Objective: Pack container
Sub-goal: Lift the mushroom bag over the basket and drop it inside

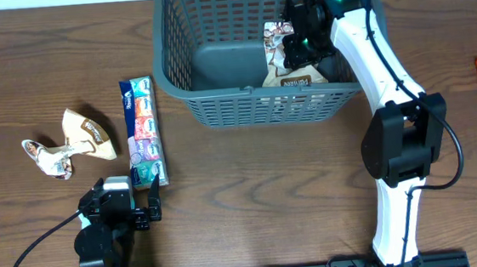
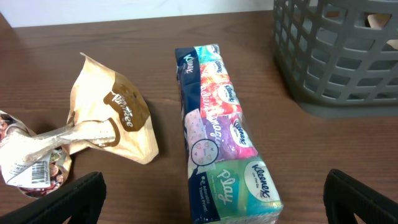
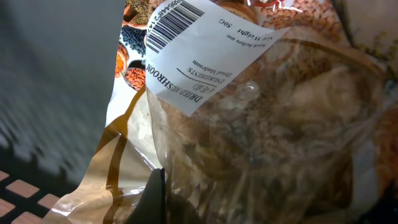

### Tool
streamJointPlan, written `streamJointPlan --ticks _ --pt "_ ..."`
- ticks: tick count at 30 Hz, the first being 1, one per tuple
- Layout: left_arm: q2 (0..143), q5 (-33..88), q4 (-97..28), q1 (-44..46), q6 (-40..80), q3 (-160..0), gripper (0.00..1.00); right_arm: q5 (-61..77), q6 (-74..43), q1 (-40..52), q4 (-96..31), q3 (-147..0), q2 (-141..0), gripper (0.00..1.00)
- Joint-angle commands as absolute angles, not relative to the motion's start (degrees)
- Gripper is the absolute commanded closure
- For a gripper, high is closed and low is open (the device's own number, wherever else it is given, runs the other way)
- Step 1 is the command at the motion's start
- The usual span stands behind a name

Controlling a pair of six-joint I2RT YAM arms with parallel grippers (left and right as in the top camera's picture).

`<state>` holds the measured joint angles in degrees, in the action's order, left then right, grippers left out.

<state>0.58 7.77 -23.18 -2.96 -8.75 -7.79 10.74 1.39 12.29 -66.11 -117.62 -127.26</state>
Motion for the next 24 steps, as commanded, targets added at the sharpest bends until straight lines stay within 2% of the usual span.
streamJointPlan --ticks 1,2,3,5,8,16,21,24 --pt "0.19 8.19 -24.12 -3.31 -8.01 -6.98 0.01 10.39 2.37 12.84 -65.71 -116.51 -127.66 0.85" --pt "0.19 8.19 -24.12 -3.31 -8.01 -6.98 0.01 10.39 2.37 12.84 -65.71 -116.44 -127.66 0.73" --pt "0.19 8.19 -24.12 -3.31 -8.01 -6.98 0.01 10.39 2.39 12.84 -65.63 -116.44 -127.66 0.66" --pt "0.19 8.21 -24.12 -3.31 -8.01 -6.98 0.01 10.41 2.39 12.84 -65.30 -116.49 -127.63 0.46" --pt "0.19 8.19 -24.12 -3.31 -8.01 -6.98 0.01 10.48 2.33 12.84 -65.30 -117.21 -127.63 0.31" --pt "0.19 8.21 -24.12 -3.31 -8.01 -6.98 0.01 10.50 2.20 12.84 -68.93 -128.49 -127.61 0.16" --pt "0.19 8.21 -24.12 -3.31 -8.01 -6.98 0.02 10.41 1.41 12.78 -76.16 -148.88 -127.61 0.02" --pt "0.19 8.19 -24.12 -3.31 -8.01 -6.98 0.01 7.46 0.19 12.21 -79.50 -163.46 -127.15 0.01"
